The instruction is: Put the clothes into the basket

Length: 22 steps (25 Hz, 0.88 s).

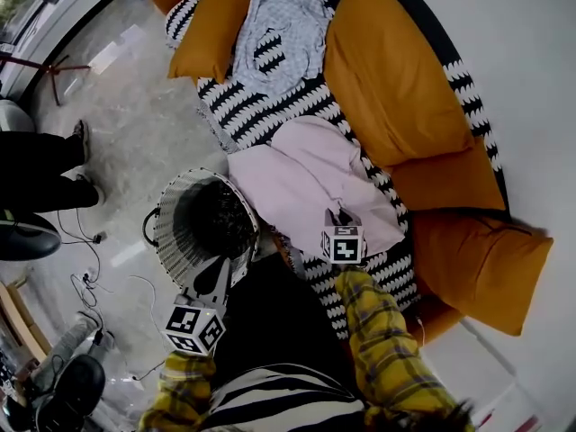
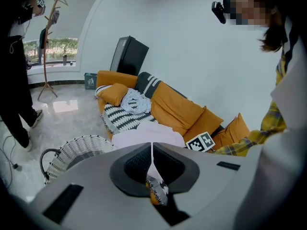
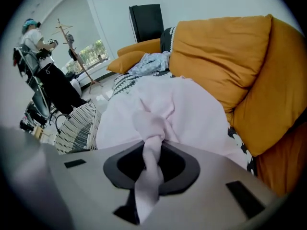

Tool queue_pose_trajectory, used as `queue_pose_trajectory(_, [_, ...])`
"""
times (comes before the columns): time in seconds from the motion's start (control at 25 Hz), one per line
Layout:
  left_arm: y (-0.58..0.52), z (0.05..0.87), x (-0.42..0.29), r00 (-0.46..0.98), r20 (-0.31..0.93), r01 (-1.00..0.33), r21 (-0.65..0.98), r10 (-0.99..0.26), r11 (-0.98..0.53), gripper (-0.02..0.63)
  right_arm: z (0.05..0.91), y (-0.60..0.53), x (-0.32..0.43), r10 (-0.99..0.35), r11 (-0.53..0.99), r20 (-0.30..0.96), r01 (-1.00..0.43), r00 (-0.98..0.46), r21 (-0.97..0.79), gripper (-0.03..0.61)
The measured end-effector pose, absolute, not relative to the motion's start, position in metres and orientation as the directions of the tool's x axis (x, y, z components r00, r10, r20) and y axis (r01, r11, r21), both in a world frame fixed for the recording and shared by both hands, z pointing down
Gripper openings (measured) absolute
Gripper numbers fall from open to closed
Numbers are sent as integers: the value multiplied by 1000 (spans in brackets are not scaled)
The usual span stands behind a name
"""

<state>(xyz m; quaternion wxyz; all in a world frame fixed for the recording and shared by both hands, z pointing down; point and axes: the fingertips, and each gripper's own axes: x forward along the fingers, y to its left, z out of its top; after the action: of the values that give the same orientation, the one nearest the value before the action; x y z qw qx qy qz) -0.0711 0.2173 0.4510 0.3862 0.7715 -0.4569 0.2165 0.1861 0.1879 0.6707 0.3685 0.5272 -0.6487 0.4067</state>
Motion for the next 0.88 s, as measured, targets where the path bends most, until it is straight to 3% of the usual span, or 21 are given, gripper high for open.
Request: queue_pose_trajectory(0.88, [223,389,-129,520,535,-849,407,-665,-337,25,445,152,141,-706,212,665,-969,-243,-129,77])
